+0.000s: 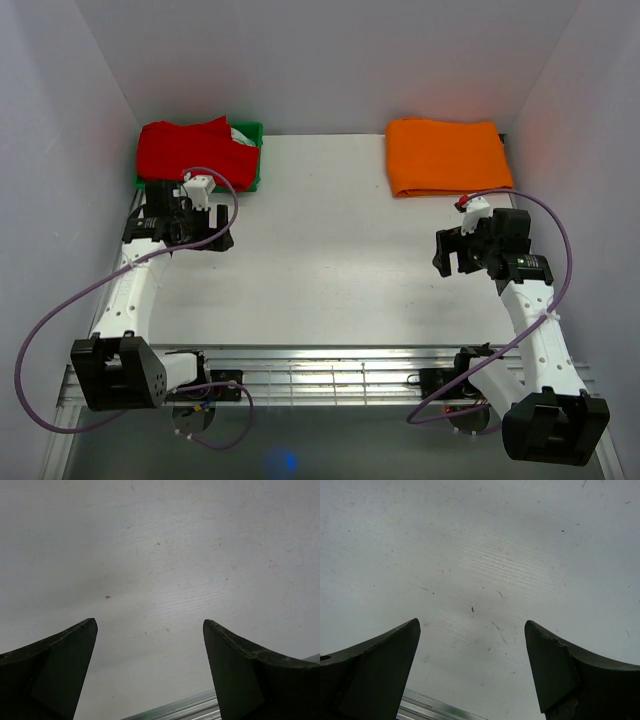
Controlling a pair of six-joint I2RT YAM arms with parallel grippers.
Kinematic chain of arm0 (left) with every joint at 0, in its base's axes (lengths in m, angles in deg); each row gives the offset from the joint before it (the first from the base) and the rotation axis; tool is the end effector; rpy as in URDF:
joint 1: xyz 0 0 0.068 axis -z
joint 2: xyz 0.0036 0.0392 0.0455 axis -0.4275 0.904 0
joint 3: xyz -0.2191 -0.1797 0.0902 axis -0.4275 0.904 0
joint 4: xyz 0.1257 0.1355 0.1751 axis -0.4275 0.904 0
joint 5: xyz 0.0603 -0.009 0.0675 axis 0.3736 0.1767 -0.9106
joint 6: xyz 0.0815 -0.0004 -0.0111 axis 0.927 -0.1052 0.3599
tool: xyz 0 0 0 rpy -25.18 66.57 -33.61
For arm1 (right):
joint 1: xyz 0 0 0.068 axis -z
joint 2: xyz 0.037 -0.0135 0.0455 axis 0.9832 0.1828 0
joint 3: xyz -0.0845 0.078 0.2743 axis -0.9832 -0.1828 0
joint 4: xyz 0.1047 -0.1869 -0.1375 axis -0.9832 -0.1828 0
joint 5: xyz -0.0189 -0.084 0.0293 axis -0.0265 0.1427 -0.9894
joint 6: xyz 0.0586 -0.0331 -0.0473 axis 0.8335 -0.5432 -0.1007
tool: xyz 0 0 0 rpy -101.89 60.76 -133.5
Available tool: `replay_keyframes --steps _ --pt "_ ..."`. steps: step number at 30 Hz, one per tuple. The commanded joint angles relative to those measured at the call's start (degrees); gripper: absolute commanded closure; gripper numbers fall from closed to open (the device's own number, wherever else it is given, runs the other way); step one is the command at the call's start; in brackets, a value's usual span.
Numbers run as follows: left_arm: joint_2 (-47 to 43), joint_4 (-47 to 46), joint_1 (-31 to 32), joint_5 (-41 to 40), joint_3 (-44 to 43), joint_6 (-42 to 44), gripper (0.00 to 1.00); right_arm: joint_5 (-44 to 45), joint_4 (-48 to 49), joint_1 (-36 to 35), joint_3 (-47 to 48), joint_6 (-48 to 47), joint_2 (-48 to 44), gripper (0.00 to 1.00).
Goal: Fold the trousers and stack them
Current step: Grab the trousers from the pile
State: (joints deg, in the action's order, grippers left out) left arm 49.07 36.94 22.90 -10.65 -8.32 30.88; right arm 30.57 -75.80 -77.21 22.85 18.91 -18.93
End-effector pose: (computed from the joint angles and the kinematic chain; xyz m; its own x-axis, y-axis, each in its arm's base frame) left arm 0.2379 -0.0131 0.2873 -0.7725 0.0971 -0.6275 0.2607 0.9496 -0.1740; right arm 0.1931 0.0115 0.2793 -0.6043 -0.2393 -0.7600 -0.3370 0.9411 -0.0283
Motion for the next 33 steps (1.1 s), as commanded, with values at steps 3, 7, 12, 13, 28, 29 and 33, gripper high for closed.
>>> replay_keyframes --steps 3,7,12,13,28,29,33 --pt "10.45 -0.44 -6.52 -1.67 -14.68 -6.26 0.02 -1.98 0.44 -0.06 4.01 0.63 2.15 0.1" --pt "25.82 3.16 -18.75 8.45 -33.91 -10.31 0.02 -2.07 0.17 -0.06 5.07 0.37 3.47 0.1" --pt "39.46 2.91 -23.51 8.89 -56.14 -9.62 0.02 -3.3 -0.26 -0.06 5.77 0.45 4.35 0.1" --pt "43.39 2.82 -23.77 8.55 -58.54 -9.44 0.02 -3.65 -0.27 -0.06 6.03 0.45 4.7 0.1" --pt "63.2 -10.19 -25.62 7.05 -67.27 -8.47 0.02 -4.88 -0.62 -0.06 8.41 0.28 9.71 0.1" --pt "63.9 -10.89 -25.53 7.23 -67.01 -8.73 0.02 -4.71 -0.62 -0.06 8.41 0.19 9.8 0.1" --pt "67.77 -12.03 -25.62 11.77 -66.83 -11.1 0.02 -4.44 -0.53 -0.06 8.23 -0.16 10.24 0.1"
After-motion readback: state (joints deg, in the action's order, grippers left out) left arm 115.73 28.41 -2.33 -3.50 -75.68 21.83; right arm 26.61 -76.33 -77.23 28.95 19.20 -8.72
